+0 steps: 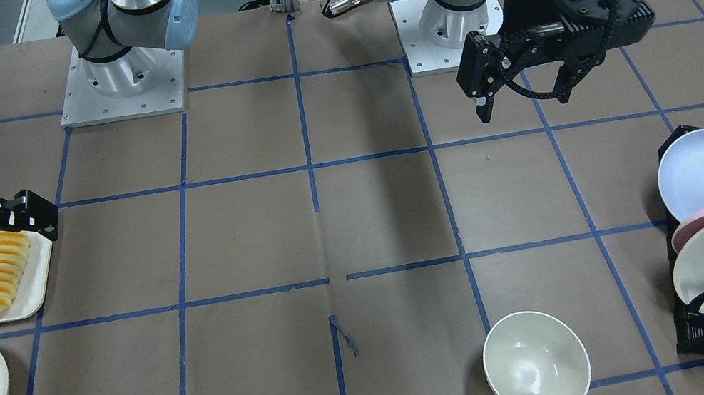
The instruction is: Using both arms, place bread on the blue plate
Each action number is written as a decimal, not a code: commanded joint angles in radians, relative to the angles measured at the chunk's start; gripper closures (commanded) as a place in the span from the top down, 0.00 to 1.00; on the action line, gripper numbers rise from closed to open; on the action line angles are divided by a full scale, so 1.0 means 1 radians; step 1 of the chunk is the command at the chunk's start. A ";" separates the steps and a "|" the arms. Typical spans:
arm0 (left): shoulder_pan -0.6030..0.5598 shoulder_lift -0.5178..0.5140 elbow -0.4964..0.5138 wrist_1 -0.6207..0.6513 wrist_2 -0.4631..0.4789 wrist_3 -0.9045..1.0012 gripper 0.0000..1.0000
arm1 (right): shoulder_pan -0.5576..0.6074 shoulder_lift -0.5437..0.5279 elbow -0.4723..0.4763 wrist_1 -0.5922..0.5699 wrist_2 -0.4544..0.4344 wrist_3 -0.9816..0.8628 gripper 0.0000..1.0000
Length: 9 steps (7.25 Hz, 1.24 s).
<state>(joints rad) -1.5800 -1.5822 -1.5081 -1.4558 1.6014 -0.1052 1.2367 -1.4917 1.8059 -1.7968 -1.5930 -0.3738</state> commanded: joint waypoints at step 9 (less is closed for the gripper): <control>0.362 -0.027 -0.026 0.000 0.031 0.042 1.00 | -0.149 0.008 0.164 -0.153 -0.010 -0.220 1.00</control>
<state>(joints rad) -1.3660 -1.5878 -1.5304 -1.4554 1.6308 -0.0661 1.0895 -1.4834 1.9686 -1.9495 -1.6018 -0.5935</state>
